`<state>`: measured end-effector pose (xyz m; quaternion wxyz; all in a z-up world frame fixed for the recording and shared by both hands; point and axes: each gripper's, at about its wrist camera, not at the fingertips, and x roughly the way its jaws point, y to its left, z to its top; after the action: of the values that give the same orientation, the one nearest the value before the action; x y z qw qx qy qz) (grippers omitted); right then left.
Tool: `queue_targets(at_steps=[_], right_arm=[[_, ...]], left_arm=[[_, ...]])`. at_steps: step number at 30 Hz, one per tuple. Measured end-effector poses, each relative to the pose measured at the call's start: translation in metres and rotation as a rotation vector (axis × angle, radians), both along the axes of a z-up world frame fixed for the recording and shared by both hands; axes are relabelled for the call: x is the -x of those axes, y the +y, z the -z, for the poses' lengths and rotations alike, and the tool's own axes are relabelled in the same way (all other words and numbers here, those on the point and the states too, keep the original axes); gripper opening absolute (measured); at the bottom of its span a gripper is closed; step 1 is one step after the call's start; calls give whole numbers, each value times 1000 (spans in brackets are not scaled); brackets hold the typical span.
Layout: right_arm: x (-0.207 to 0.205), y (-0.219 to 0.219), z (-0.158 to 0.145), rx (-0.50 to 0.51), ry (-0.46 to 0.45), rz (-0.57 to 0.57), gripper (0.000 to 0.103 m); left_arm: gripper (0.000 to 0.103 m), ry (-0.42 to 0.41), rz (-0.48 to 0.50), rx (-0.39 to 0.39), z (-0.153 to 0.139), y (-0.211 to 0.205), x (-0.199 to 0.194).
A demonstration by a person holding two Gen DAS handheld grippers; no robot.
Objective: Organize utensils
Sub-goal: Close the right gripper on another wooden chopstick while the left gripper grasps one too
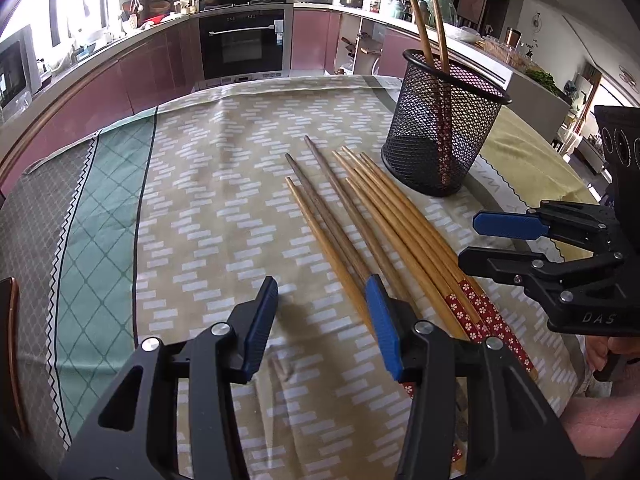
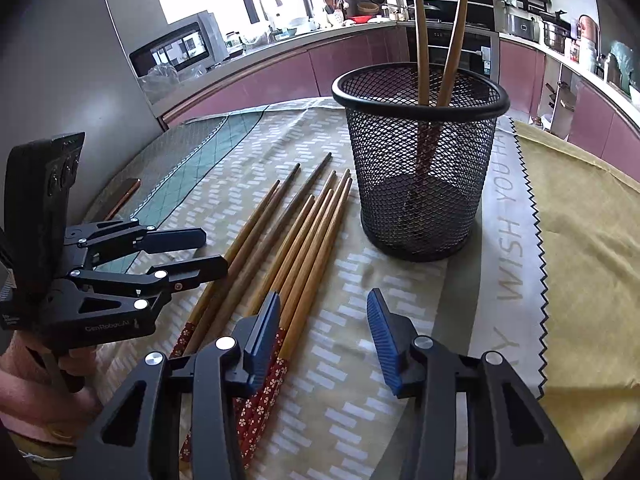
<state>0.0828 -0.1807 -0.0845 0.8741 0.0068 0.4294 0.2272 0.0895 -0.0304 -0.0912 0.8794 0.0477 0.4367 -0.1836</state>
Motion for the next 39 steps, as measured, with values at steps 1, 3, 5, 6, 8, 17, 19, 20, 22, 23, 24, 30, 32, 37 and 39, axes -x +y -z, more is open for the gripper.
queue_targets(at_steps=[1, 3, 5, 6, 8, 17, 19, 20, 22, 23, 24, 30, 32, 37, 39], right_arm=[[0, 1, 1, 4, 1, -1, 43], [0, 1, 2, 10, 2, 3, 42], [1, 3, 3, 25, 0, 5, 42], [0, 5, 4, 29, -1, 6, 41], [0, 6, 3, 37, -6, 7, 41], [-1, 5, 5, 82, 0, 9, 38], [-1, 7, 4, 101, -7, 5, 37], [-2, 8, 5, 107, -9, 5, 36], [-3, 11, 5, 115, -14, 6, 35], [-4, 12, 5, 120, -17, 5, 35], [-5, 14, 5, 124, -19, 4, 34], [-13, 19, 5, 118, -24, 15, 27], [-14, 17, 5, 103, -20, 23, 25], [-16, 3, 6, 31, 12, 48, 8], [-17, -1, 7, 3, 22, 56, 7]], left_arm=[[46, -1, 2, -2, 1, 0, 1], [46, -1, 4, -5, 1, 0, 0], [46, 1, 3, -5, 1, 0, 0], [46, 2, 5, -8, 2, 0, 0], [46, 3, 9, -15, 3, -1, 0], [37, 21, 21, -4, 4, 6, -1], [35, 24, 21, 2, 4, 7, -3], [34, 25, 22, 5, 5, 7, -3], [34, 26, 20, 8, 5, 7, -5], [33, 26, 19, 10, 5, 8, -6], [32, 26, 18, 11, 5, 8, -7], [17, 30, -6, 21, 5, 9, -13], [17, 31, -12, 28, 5, 10, -14], [13, 27, -33, 39, 5, 12, -12], [12, 25, -38, 41, 4, 13, -11]])
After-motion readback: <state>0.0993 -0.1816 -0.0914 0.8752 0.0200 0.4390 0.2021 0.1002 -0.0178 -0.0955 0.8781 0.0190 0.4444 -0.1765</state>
